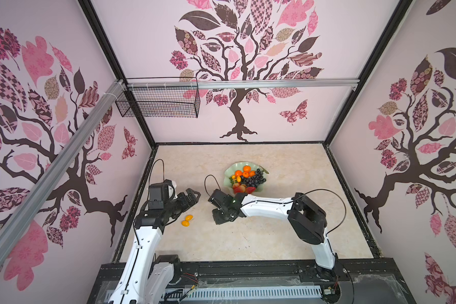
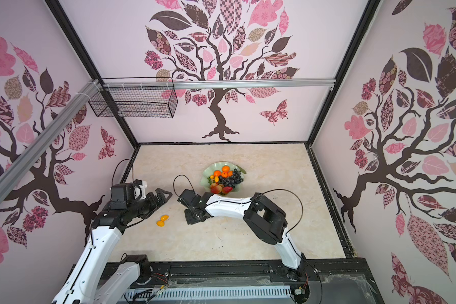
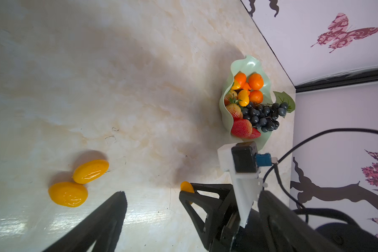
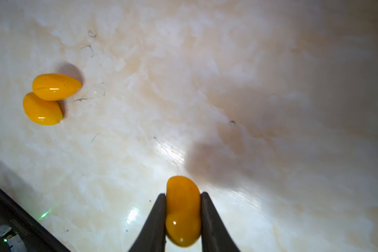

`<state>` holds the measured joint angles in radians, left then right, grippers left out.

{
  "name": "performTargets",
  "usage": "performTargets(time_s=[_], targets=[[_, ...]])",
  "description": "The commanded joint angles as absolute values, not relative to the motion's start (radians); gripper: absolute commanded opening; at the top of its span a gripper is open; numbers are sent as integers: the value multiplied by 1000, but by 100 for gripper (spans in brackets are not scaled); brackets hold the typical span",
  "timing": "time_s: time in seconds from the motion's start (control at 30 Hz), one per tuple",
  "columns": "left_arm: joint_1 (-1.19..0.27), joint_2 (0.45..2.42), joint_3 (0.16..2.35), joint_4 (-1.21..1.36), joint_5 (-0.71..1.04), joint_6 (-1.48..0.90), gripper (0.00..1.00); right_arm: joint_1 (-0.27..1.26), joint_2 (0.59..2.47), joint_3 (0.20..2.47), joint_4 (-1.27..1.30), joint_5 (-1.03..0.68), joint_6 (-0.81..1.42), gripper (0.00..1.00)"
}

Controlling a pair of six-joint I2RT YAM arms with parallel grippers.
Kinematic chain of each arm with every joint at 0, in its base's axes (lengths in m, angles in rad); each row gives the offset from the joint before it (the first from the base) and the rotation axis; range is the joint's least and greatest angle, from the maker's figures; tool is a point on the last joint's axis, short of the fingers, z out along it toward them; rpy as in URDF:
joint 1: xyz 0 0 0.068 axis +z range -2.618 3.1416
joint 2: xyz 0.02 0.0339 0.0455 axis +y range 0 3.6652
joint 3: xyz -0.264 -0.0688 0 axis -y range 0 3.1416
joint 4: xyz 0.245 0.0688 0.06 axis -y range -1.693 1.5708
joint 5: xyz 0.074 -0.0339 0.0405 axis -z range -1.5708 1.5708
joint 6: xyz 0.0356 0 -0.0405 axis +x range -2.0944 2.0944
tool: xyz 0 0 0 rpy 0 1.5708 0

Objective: Place and organize the fake fruits in the fruit bowl
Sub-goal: 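Lift the kumquat with the right gripper and carry it over the bowl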

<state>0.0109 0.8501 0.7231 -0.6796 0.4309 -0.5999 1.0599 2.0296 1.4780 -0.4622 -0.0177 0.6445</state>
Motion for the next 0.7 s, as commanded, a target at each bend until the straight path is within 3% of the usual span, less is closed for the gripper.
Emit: performTargets(time_s=[0.0,0.33,0.67], targets=[[-5,855,700,-605,461,-615,98,1021,1895,1414,-436,0,666,26],[-294,1012,763,-437,356,-659,98,836,1715,1289,-448,6,638,27],[-399,1178,858,-311,300,-682,98,649,1710,1332,-440,-56,587,27]])
